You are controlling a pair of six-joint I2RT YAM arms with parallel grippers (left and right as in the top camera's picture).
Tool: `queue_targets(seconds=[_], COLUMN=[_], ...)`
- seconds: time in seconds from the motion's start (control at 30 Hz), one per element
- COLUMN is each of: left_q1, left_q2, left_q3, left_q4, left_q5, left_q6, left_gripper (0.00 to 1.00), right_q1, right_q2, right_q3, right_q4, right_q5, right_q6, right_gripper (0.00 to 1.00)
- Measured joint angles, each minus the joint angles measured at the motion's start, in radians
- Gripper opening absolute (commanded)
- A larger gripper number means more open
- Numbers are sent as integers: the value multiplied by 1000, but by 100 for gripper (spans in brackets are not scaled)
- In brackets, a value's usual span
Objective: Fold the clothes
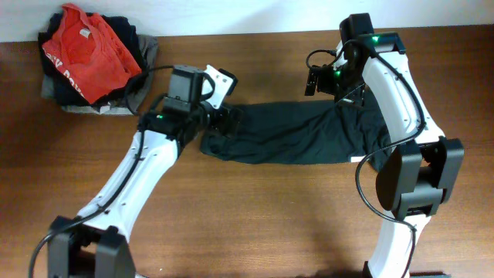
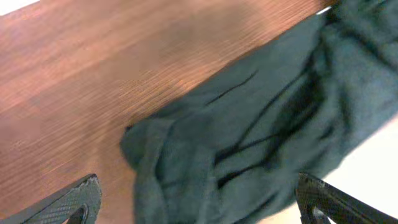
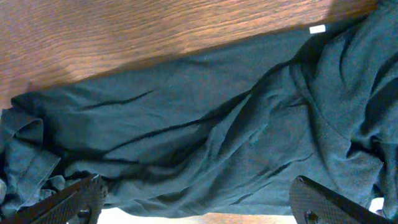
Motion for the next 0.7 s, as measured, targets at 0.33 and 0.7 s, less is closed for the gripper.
queue_targets(seconds=[0.33,0.7], left_q1=[-4,-57], left_q2=[128,215], left_q3=[0,0], left_q4=[-8,-61], left_q5=[-141,-156], left_q6=[-63,-72], left_gripper=[99,99], right_q1=[0,0], right_q2=[0,0], right_q3=[0,0], right_q4=[3,9], right_q5=[18,21], right_q6=[-3,-3], right_gripper=[99,99])
